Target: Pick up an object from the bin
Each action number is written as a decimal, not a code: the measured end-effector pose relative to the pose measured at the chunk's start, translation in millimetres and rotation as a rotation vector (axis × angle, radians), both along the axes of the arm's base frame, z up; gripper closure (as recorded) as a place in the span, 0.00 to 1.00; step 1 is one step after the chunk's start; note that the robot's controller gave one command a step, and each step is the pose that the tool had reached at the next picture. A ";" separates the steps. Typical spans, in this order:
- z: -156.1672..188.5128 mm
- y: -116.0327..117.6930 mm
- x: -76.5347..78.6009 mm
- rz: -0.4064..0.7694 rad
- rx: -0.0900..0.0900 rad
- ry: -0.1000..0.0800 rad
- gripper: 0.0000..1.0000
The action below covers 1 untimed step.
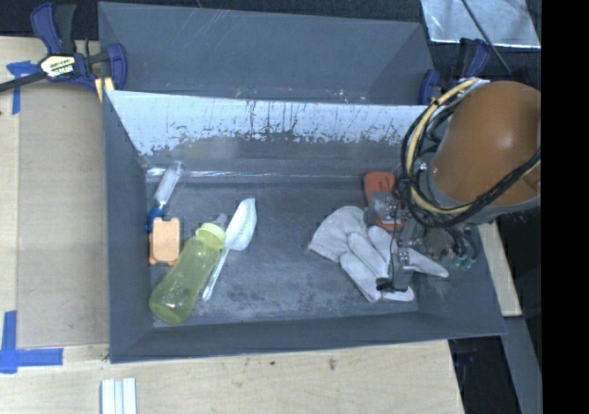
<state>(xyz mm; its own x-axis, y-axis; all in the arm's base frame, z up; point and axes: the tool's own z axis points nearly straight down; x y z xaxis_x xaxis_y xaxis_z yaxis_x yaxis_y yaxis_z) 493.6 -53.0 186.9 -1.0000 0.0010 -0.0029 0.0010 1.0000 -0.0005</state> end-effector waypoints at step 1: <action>-48.0 -0.1 6.3 0.003 -0.001 -0.007 0.00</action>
Offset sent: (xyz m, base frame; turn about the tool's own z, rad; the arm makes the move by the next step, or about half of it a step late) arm 0.0225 0.0048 -0.1056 -0.0808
